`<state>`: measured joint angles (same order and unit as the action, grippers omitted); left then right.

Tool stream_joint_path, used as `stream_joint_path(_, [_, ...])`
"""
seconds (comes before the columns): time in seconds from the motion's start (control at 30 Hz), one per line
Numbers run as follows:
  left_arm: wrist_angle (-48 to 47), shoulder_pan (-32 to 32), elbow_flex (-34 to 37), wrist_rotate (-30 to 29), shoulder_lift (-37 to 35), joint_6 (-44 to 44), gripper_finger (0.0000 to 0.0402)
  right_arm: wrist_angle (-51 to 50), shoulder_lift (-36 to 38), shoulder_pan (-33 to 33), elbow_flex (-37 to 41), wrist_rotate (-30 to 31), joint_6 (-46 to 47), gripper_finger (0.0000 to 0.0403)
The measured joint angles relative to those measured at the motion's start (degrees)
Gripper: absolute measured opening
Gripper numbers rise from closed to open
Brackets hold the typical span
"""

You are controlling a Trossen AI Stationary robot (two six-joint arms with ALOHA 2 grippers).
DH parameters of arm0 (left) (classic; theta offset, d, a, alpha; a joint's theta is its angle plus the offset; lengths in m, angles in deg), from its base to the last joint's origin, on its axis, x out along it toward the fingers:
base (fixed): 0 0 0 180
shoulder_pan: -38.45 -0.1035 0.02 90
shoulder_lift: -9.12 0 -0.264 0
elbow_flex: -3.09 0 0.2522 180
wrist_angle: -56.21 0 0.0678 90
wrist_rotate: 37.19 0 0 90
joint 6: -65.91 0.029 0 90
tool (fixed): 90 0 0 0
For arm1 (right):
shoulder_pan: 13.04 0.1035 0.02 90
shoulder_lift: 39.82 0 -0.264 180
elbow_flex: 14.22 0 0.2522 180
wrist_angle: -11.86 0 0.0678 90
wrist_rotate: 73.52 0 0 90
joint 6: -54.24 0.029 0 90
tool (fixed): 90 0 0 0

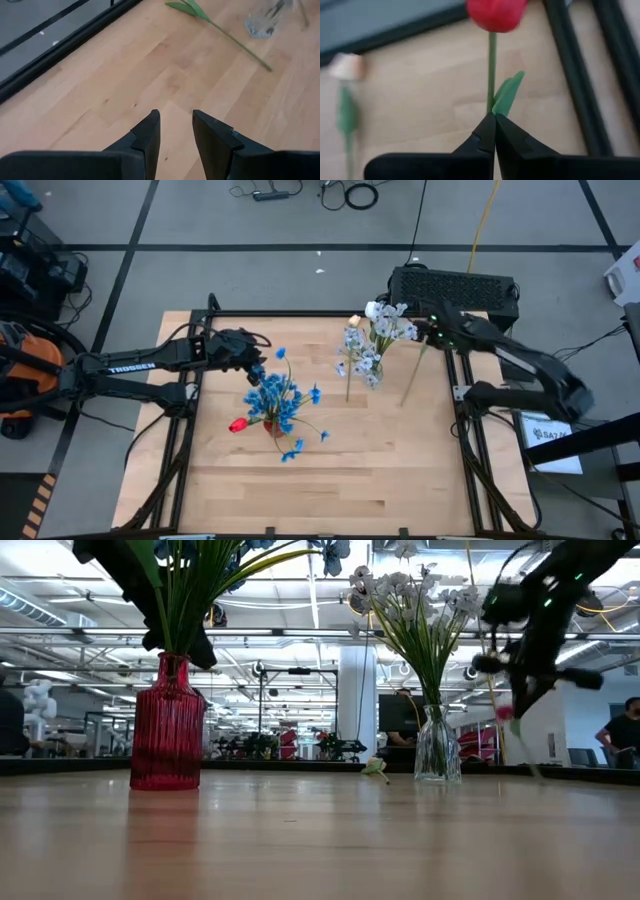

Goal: Sort flowers into vase by color
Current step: Put the red tulip into the red vase

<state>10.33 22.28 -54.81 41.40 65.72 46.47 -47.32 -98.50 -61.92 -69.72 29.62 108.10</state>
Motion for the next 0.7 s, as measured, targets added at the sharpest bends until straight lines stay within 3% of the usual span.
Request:
stream_joint_path(0.3, [-0.7,-0.9,-2.9,-2.3,-3.4,8.2,0.0121,-7.6,20.2,11.5,-7.4,10.9,0.4,0.0])
stream_joint_path(0.53, [-0.9,-3.9,-7.2,-2.2,-5.1,12.5,0.0121,-6.4,20.7,21.3,-19.5,15.7,-6.6,0.0])
stream_joint_path(0.7, [-0.9,-6.3,-11.5,0.9,-5.1,16.0,0.0121,1.1,18.5,25.0,-29.0,16.6,-16.2,0.0])
